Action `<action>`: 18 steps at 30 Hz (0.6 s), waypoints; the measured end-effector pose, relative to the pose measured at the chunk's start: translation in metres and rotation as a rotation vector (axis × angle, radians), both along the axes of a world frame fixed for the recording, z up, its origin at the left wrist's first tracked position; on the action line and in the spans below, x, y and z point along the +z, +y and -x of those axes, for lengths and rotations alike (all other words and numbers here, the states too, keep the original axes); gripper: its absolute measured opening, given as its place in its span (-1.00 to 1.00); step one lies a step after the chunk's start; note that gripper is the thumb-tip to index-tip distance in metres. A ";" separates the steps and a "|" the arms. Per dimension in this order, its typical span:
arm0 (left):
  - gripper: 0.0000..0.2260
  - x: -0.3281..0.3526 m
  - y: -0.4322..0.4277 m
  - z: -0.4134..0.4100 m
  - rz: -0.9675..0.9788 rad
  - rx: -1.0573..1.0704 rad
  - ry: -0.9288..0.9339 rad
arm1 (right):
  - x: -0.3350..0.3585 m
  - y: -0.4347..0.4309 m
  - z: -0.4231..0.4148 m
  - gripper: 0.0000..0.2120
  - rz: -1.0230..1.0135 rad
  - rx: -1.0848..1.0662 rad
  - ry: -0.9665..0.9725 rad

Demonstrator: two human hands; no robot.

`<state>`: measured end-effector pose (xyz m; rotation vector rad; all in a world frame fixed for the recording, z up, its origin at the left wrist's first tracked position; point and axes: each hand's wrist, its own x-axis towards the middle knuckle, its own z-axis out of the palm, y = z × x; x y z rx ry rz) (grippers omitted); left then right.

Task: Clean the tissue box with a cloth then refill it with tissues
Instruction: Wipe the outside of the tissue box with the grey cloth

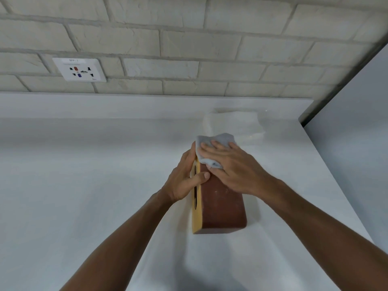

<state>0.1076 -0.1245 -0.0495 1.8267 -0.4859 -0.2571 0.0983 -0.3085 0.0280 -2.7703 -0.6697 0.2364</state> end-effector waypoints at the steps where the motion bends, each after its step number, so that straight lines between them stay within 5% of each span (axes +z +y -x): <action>1: -0.21 -0.001 0.000 0.000 -0.011 -0.001 0.000 | 0.001 -0.006 -0.003 -0.54 0.007 -0.023 0.002; 4: -0.16 -0.005 -0.001 -0.001 -0.101 0.027 -0.019 | 0.006 -0.012 -0.015 -0.57 0.030 -0.172 -0.024; 9: -0.17 -0.015 -0.003 -0.005 -0.249 0.077 -0.296 | -0.001 0.001 -0.001 -0.51 0.047 -0.033 -0.012; 14: -0.13 -0.017 -0.004 -0.003 -0.326 0.131 -0.394 | 0.011 -0.010 -0.017 -0.60 0.077 -0.191 -0.031; 18: -0.14 -0.020 -0.003 -0.006 -0.320 0.101 -0.416 | 0.005 0.007 0.003 -0.54 0.008 -0.029 -0.016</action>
